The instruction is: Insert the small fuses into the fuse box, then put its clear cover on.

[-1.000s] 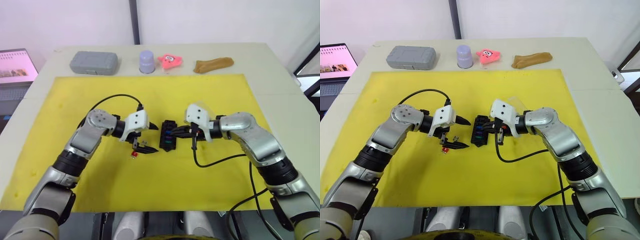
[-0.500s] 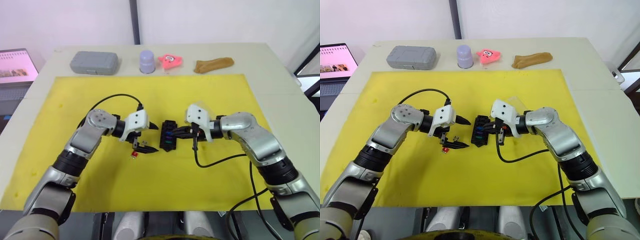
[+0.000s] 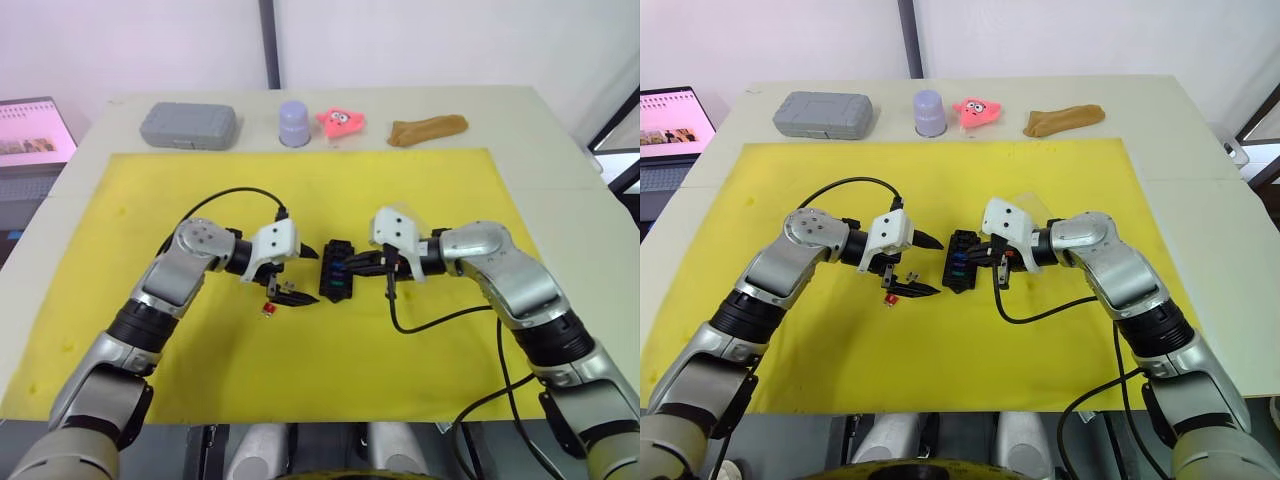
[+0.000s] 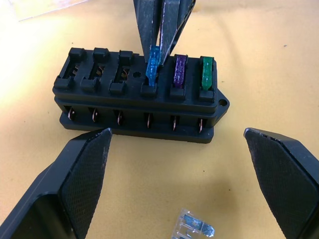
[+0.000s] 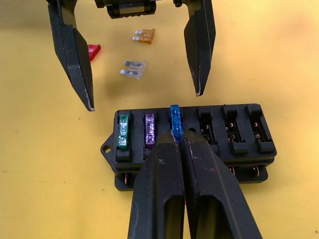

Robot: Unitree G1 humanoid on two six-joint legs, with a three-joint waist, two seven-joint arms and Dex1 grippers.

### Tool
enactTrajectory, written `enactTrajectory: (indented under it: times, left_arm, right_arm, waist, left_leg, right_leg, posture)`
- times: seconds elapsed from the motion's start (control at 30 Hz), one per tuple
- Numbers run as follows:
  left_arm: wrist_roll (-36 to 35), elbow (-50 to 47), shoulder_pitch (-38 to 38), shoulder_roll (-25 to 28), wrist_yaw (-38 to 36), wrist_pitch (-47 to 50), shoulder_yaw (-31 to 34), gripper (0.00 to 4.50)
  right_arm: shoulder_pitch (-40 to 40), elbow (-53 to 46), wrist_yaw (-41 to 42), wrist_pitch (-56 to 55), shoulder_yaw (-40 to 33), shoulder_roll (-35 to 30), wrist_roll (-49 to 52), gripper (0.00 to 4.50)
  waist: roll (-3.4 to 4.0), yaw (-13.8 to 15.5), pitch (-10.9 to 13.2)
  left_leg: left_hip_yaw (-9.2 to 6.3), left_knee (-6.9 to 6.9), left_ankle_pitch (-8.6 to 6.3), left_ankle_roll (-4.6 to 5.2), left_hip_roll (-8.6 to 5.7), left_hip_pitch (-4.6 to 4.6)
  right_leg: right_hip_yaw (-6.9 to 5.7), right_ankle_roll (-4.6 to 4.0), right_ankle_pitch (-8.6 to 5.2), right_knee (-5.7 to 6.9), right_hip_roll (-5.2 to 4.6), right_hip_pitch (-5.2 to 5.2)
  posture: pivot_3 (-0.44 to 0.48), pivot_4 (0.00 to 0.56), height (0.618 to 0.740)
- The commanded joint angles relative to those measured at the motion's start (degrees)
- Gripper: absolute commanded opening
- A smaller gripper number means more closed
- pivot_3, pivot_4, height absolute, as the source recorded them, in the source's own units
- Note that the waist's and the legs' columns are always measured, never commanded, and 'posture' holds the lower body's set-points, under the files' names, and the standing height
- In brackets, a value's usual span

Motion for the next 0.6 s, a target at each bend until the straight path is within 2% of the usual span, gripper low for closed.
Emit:
enactTrajectory:
  times: [0.03, 0.2, 0.33, 0.6]
  left_arm:
    - [0.1, -1.2, -1.0, -0.1, 0.1, -0.6, 0.5, 4.47]
    - [0.1, -1.4, -1.0, 0.0, 0.1, -0.5, 0.5, 4.47]
    - [0.1, -1.5, -1.0, 0.1, 0.0, -0.4, 0.4, 4.5]
    - [0.2, -1.3, -1.1, 0.1, -0.1, -0.4, 0.4, 4.5]
  right_arm:
    - [-0.8, 0.9, -0.6, -0.4, 0.0, 0.2, -1.4, 0.0]
    - [-0.9, 0.7, -0.5, 0.0, -0.3, 0.1, -1.1, 0.0]
    - [-1.4, -0.1, -0.4, 1.4, -1.0, 0.1, -0.2, 1.4]
    - [-3.7, -1.9, -0.8, 4.2, -4.1, 0.2, 2.2, 1.4]
  waist:
    - [0.0, 0.0, 0.0]
    - [0.0, 0.0, 0.0]
    - [0.0, 0.0, 0.0]
    - [0.0, -0.1, 0.0]
  left_leg:
    - [0.0, 0.0, 0.0, 0.0, 0.0, 0.0]
    - [-0.01, 0.0, 0.0, 0.0, 0.0, 0.0]
    - [-0.01, 0.0, 0.0, 0.0, 0.0, -0.02]
    - [-0.01, -0.01, 0.0, 0.0, 0.01, -0.03]
  right_leg:
    - [0.0, 0.0, 0.0, 0.0, 0.0, 0.0]
    - [0.0, 0.0, 0.0, 0.0, 0.0, 0.0]
    - [0.0, 0.0, 0.0, 0.0, 0.0, -0.01]
    - [0.0, 0.0, 0.0, 0.0, 0.01, -0.05]
  posture:
    - [0.0, 0.15, 0.74]
    - [0.0, 0.15, 0.74]
    - [0.0, 0.15, 0.74]
    - [0.0, 0.15, 0.74]
